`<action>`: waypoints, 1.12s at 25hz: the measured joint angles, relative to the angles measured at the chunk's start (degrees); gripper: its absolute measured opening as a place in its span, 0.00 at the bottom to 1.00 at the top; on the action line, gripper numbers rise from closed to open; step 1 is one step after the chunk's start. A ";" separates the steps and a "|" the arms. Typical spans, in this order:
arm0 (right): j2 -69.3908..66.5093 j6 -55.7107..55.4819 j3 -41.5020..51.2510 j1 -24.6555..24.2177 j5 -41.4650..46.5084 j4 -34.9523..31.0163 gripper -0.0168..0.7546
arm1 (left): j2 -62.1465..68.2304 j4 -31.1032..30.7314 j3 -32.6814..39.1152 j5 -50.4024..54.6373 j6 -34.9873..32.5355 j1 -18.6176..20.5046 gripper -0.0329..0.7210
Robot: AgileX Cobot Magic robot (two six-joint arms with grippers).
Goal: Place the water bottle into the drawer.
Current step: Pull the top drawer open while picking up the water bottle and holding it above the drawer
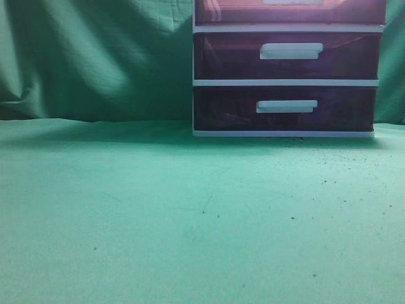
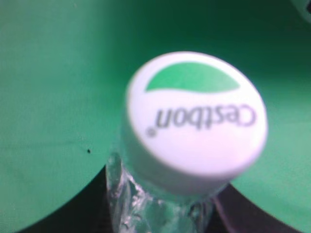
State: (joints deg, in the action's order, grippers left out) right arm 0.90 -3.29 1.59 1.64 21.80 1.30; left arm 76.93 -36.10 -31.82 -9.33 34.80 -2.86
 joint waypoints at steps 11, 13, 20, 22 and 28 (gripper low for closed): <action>0.00 0.00 0.00 0.00 0.00 0.00 0.02 | -15.90 -2.11 -10.56 17.38 3.19 -21.06 0.38; 0.00 0.00 0.00 0.00 -0.34 0.04 0.02 | -16.11 -1.20 -12.82 21.90 3.24 -26.24 0.38; 0.00 -2.50 0.11 0.00 -25.80 -5.61 0.02 | -16.11 -0.17 -17.19 31.55 3.33 -41.55 0.38; 0.00 -2.75 -0.97 0.11 -31.01 -3.07 0.02 | -16.11 -0.28 -17.46 34.05 3.33 -43.53 0.38; -7.74 -2.73 -18.68 0.11 -21.80 9.53 0.02 | -16.11 -0.36 -17.53 39.30 3.33 -44.29 0.38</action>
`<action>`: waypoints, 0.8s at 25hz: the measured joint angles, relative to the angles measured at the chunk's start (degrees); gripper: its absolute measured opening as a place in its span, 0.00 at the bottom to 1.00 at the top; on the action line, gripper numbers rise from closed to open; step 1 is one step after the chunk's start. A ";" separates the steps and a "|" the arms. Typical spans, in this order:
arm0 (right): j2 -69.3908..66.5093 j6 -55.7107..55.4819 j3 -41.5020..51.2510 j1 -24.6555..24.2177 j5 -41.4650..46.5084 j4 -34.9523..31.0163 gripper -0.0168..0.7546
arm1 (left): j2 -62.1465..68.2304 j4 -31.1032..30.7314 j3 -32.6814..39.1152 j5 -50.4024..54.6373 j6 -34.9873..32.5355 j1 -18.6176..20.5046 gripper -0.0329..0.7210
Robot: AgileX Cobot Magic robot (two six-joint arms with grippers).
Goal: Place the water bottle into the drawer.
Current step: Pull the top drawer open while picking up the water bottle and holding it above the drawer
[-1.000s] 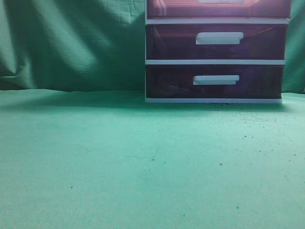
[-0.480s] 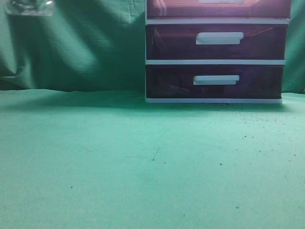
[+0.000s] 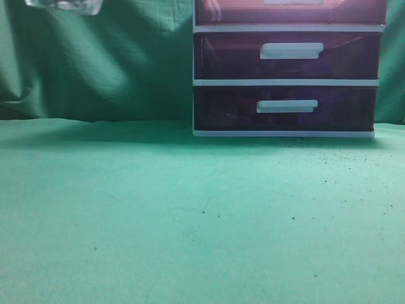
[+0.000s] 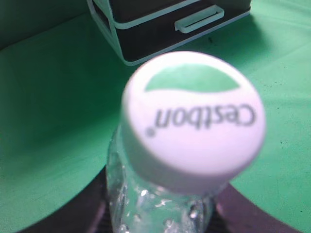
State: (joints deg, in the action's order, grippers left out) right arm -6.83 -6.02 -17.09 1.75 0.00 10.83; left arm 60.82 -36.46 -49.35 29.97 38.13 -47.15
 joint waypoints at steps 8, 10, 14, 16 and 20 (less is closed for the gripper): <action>-22.20 10.53 -14.38 0.00 12.21 3.07 0.02 | 0.00 -1.67 0.00 0.00 0.05 0.00 0.38; -28.09 19.23 -16.13 0.00 5.62 4.12 0.02 | 0.00 -1.67 0.00 0.00 0.05 0.00 0.38; -40.85 36.14 -20.13 0.00 -10.79 12.84 0.02 | 0.00 -1.67 0.00 0.00 0.05 0.00 0.38; -48.44 42.64 -22.39 0.08 -16.24 16.88 0.08 | 0.00 -1.67 0.00 0.00 0.05 0.00 0.38; -61.81 51.39 -28.99 2.81 -18.71 19.15 0.29 | 0.00 -1.56 0.00 0.00 0.13 0.00 0.38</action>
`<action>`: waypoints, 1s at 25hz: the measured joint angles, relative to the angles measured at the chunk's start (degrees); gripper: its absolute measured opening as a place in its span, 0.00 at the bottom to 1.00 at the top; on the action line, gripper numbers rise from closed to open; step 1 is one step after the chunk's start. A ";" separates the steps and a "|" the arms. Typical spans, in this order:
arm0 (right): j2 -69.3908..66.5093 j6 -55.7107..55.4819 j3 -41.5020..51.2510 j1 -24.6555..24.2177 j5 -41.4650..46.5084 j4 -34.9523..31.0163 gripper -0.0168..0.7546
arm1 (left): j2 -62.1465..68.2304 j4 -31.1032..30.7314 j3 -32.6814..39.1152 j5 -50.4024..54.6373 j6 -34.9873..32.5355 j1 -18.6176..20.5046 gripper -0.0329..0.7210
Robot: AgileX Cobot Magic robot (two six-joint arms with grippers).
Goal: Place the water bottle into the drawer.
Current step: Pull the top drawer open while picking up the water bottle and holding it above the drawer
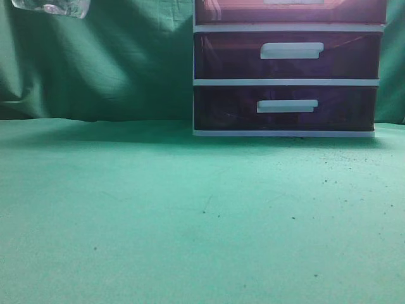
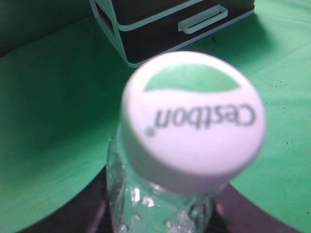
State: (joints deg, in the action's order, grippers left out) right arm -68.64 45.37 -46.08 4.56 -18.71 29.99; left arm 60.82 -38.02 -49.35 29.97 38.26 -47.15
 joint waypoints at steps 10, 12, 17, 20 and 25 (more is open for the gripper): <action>-23.32 8.20 -16.44 5.37 -0.05 0.77 0.41 | 1.05 0.22 0.00 0.00 0.00 0.00 0.38; -26.23 8.46 -19.02 5.37 0.30 0.77 0.41 | 1.54 0.33 0.00 0.00 0.00 0.00 0.38; -32.30 12.05 -23.90 5.37 0.28 1.03 0.41 | 2.65 0.44 0.00 0.00 0.00 0.00 0.38; -35.49 13.65 -26.49 5.37 0.28 1.11 0.41 | 2.87 0.44 0.00 0.00 0.00 0.00 0.38; -38.64 14.26 -30.35 5.16 0.31 1.35 0.41 | 2.87 0.00 0.00 0.10 0.00 0.00 0.38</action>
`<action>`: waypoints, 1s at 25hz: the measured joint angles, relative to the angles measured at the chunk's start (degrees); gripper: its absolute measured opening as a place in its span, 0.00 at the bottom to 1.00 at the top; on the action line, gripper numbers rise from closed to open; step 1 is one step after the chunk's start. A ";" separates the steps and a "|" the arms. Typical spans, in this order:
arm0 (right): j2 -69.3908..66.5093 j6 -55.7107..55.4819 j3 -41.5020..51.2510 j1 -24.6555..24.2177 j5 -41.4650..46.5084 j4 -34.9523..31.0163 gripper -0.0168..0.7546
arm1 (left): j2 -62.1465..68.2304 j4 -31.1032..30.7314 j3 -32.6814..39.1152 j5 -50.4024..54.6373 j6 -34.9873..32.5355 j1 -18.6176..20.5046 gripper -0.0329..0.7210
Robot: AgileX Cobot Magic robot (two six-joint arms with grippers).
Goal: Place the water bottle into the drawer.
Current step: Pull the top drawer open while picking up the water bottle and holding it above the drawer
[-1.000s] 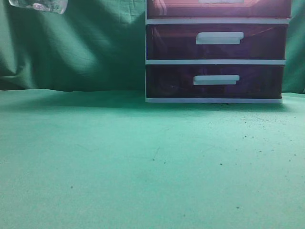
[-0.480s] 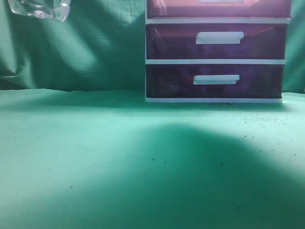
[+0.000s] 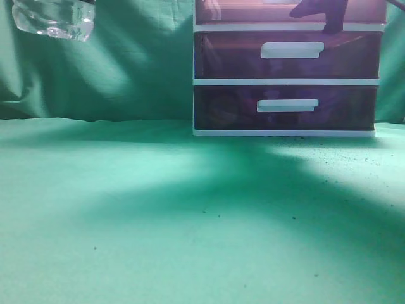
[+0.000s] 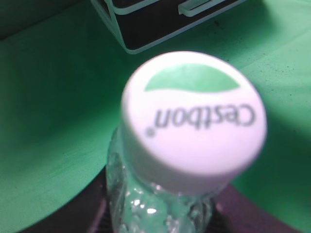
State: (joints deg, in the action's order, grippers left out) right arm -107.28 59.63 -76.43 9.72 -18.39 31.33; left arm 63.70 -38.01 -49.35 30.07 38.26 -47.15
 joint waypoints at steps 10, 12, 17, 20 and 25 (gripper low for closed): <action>-0.39 0.12 -1.32 -0.02 -1.04 -0.11 0.12 | 0.00 -1.10 0.00 0.00 0.00 0.00 0.38; 0.69 0.12 0.32 -0.02 -0.96 -0.21 0.12 | 0.00 -1.10 0.00 0.00 0.00 0.00 0.38; 7.08 0.03 9.00 -0.02 -2.70 1.69 0.12 | 0.00 -1.29 0.00 0.00 0.00 0.00 0.38; 11.16 0.03 15.27 0.08 -5.09 2.53 0.12 | 0.00 -1.44 0.00 0.00 0.00 0.00 0.38; 18.21 0.03 24.19 0.70 -6.11 2.62 0.12 | 0.00 -3.04 0.00 0.10 0.00 0.00 0.38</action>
State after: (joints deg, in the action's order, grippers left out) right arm -89.07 59.66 -52.24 10.43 -24.50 33.95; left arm 63.70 -41.06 -49.35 30.17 38.26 -47.15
